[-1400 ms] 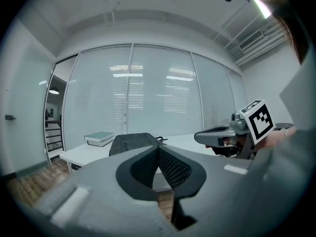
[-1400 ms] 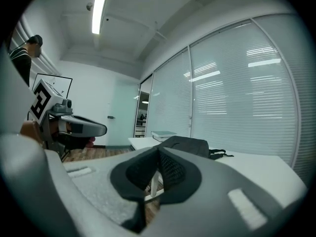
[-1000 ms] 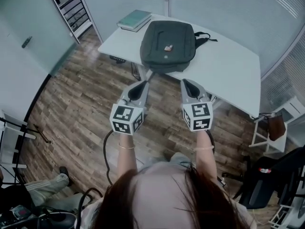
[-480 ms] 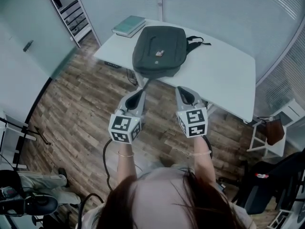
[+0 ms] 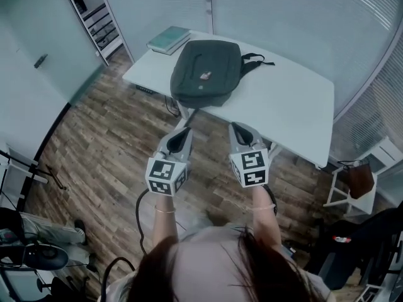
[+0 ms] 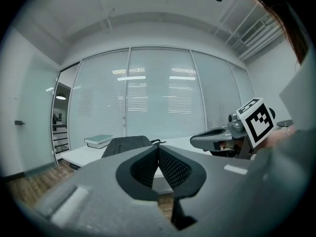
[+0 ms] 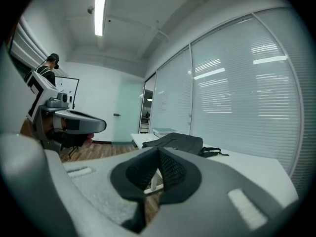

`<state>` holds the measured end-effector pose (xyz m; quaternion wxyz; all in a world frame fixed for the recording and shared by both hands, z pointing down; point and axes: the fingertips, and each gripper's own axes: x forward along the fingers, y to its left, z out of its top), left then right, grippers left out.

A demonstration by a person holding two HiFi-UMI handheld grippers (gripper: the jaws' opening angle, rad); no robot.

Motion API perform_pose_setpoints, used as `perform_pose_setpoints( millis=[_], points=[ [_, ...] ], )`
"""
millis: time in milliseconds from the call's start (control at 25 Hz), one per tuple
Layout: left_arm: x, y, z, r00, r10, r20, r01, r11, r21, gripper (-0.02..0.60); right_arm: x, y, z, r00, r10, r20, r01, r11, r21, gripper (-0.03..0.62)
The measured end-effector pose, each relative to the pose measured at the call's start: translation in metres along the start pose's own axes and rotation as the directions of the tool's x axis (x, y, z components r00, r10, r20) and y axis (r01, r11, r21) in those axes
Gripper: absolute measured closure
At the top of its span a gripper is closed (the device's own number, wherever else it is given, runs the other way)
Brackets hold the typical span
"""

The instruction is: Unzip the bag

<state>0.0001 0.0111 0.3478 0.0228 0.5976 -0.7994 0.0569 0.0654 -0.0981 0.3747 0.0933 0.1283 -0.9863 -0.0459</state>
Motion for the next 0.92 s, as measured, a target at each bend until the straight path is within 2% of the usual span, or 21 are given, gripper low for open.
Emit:
perform_pose_setpoints(
  millis=[240,440,640,920],
  points=[
    [-0.007,-0.011,0.002,1.0,0.006,-0.019,-0.005,1.0,0.013,0.571,-0.008,0.001,-0.001,1.0,0.019,0.01,-0.019,1.0,0.018,0.591],
    [-0.005,-0.012,0.004,1.0,0.01,-0.022,-0.009,0.997,0.079,0.571,-0.004,0.004,-0.001,0.999,0.028,0.015,-0.029,0.999,0.036,0.591],
    [-0.007,-0.014,-0.002,0.999,-0.002,-0.051,0.004,0.999,0.053,0.571,0.001,0.009,-0.002,0.999,0.038,0.016,-0.038,0.999,0.035,0.591],
    [-0.005,-0.006,-0.002,0.999,-0.006,-0.035,0.008,0.999,0.052,0.571,0.011,0.012,-0.001,0.999,0.039,0.018,-0.04,0.998,0.042,0.591]
  ],
)
